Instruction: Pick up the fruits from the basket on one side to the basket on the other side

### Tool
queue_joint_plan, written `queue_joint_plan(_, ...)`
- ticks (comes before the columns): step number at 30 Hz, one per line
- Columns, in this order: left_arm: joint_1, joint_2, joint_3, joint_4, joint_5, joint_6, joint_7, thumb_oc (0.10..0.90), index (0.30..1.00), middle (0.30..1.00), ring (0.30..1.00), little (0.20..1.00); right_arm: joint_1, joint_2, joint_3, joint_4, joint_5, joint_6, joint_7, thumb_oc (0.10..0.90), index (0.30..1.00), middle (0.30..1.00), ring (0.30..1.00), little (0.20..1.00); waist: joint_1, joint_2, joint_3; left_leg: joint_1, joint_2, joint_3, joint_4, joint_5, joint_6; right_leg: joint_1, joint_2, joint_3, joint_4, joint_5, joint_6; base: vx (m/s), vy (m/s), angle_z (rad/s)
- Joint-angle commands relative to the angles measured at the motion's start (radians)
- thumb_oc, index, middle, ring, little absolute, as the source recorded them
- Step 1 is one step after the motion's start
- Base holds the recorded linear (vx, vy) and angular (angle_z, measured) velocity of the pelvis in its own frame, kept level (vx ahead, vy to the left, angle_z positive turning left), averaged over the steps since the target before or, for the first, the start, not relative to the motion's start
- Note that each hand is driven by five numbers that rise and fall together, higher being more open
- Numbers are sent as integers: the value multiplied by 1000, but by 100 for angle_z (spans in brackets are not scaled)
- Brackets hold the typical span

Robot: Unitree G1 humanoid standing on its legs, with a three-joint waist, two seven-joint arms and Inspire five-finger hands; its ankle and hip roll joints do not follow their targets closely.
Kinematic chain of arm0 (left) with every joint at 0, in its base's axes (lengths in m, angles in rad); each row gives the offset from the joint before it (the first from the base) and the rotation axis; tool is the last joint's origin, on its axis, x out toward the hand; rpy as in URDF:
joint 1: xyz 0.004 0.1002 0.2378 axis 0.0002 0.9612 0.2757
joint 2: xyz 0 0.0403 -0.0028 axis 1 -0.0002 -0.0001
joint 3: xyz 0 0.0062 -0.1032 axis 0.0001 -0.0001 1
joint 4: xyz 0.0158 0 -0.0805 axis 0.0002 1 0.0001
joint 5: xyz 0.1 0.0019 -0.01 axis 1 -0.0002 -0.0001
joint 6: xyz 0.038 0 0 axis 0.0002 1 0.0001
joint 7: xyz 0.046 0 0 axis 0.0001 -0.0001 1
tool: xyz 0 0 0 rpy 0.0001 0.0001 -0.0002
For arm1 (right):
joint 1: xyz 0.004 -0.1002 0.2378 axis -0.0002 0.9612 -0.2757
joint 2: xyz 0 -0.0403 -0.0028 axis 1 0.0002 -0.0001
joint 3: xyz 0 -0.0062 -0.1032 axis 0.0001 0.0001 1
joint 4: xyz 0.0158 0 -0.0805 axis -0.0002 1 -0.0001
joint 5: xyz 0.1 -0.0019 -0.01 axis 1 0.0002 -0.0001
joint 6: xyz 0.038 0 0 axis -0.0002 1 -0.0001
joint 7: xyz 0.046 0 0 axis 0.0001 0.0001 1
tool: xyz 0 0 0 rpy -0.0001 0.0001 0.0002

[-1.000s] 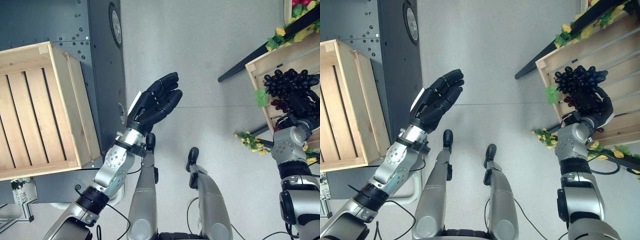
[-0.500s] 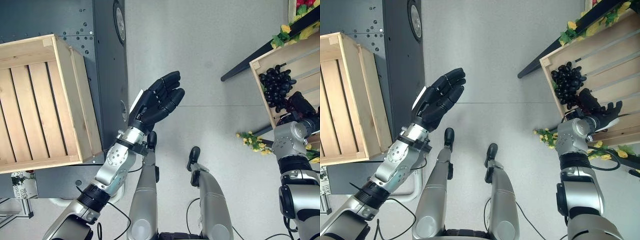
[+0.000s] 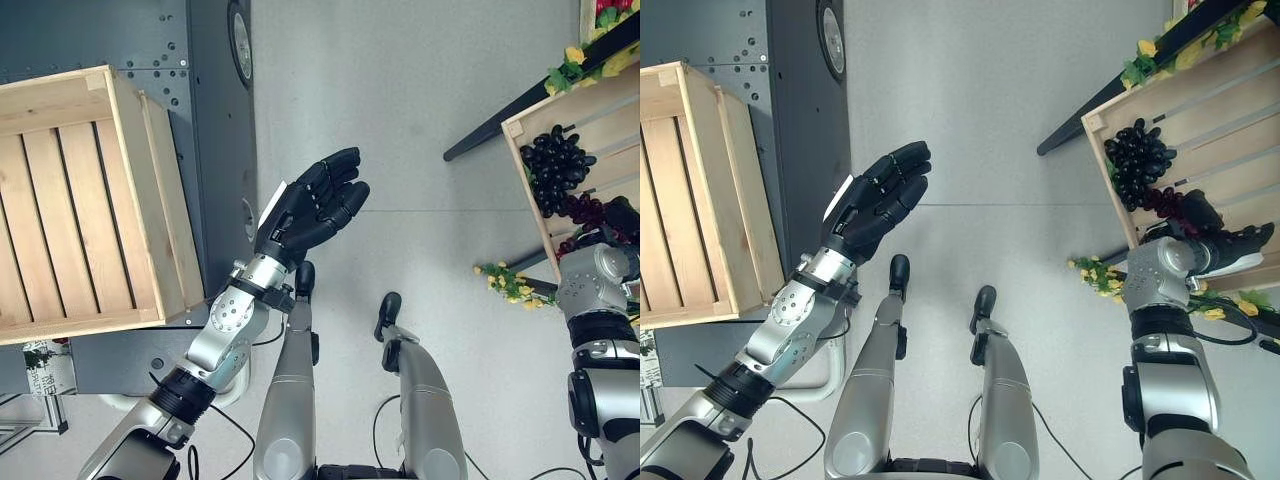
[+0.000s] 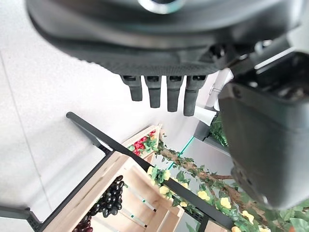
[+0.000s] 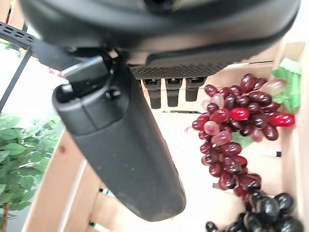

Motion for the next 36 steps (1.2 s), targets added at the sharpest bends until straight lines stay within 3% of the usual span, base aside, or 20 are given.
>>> queue_joint_plan(1,-32,-48,54,-165,19,-87,-28,800,900,900,900,900,6,-149,-31,-192,-139,-138,71,800,900,900,900,900,-28,12,-13,85,-40,-12,27,-128,35,133,21,9,-250,207,-16,20,140,-4)
queue_joint_plan(4,-3,-59,91,-171,21,-94,-32,800,900,900,900,900,87,-67,-60,-388,-186,-185,197,800,900,900,900,900,-30,3,-13,160,-35,-3,3,-131,35,200,23,14,-259,195,-17,10,142,-3)
queue_joint_plan(5,9,-71,110,-171,23,-96,-32,800,900,900,900,900,124,-14,-56,-492,-210,-211,285,800,900,900,900,900,-32,-2,-13,196,-33,1,-3,-134,37,234,22,17,-262,188,-18,20,180,0)
queue_joint_plan(7,21,-81,125,-166,22,-97,-34,800,900,900,900,900,170,47,-46,-586,-228,-206,367,800,900,900,900,900,-35,-7,-19,232,-30,7,-12,-137,36,269,21,20,-268,182,-18,35,166,0)
queue_joint_plan(9,58,-108,151,-156,38,-103,-35,800,900,900,900,900,260,146,-1,-715,-243,-201,551,800,900,900,900,900,-39,-17,-63,292,-27,19,-39,-140,37,324,17,27,-290,175,-17,70,207,1)
queue_joint_plan(10,63,-112,154,-156,40,-105,-31,800,900,900,900,900,271,157,5,-726,-225,-197,587,800,900,900,900,900,-38,-18,-68,299,-27,20,-43,-140,37,330,16,28,-292,175,-16,83,255,1)
queue_joint_plan(11,90,-130,172,-147,33,-91,-34,800,900,900,900,900,332,202,33,-760,-200,-181,726,800,900,900,900,900,-37,-22,-101,335,-28,26,-58,-142,39,362,10,32,-304,173,-12,64,193,-2)
queue_joint_plan(15,187,-163,218,-120,2,-57,-101,800,900,900,900,900,479,257,105,-800,-150,-130,1011,800,900,900,900,900,-22,-34,-184,421,-35,31,-114,-140,44,449,-14,27,-360,181,7,104,225,0)
queue_joint_plan(20,300,-184,226,-68,-9,-4,-210,800,900,900,900,900,631,277,199,-713,-108,-11,1245,800,900,900,900,900,-4,-41,-287,512,-50,25,-220,-119,54,521,-45,17,-424,214,45,80,260,8)
queue_joint_plan(24,341,-165,192,52,25,38,-297,800,900,900,900,900,702,289,279,-586,-161,72,1302,800,900,900,900,900,-5,-35,-350,554,-64,29,-243,-126,69,529,-80,19,-428,246,80,16,265,13)
queue_joint_plan(29,399,-152,163,302,145,115,-365,800,900,900,900,900,778,323,325,-340,-320,150,1220,800,900,900,900,900,-17,-15,-388,595,-93,67,-243,-159,87,510,-137,34,-413,330,114,-8,236,2)
queue_joint_plan(31,408,-153,162,389,181,100,-351,800,900,900,900,900,777,336,311,-245,-339,150,1214,800,900,900,900,900,-22,-11,-393,605,-98,81,-242,-168,92,499,-136,37,-404,339,118,-47,101,-23)
queue_joint_plan(33,406,-159,168,487,221,120,-313,800,900,900,900,900,767,342,293,-135,-394,150,1119,800,900,900,900,900,-31,1,-400,611,-97,92,-239,-169,96,497,-110,49,-371,306,107,-81,48,-21)
queue_joint_plan(34,402,-172,174,587,244,114,-276,800,900,900,900,900,763,343,277,-18,-444,139,1056,800,900,900,900,900,-41,9,-406,611,-97,100,-230,-170,100,496,-78,58,-322,260,94,-69,-1,-11)
queue_joint_plan(36,396,-185,177,646,260,133,-245,800,900,900,900,900,756,345,264,57,-474,162,1017,800,900,900,900,900,-46,14,-410,611,-97,106,-221,-173,103,498,-59,64,-294,230,83,-81,-38,-12)
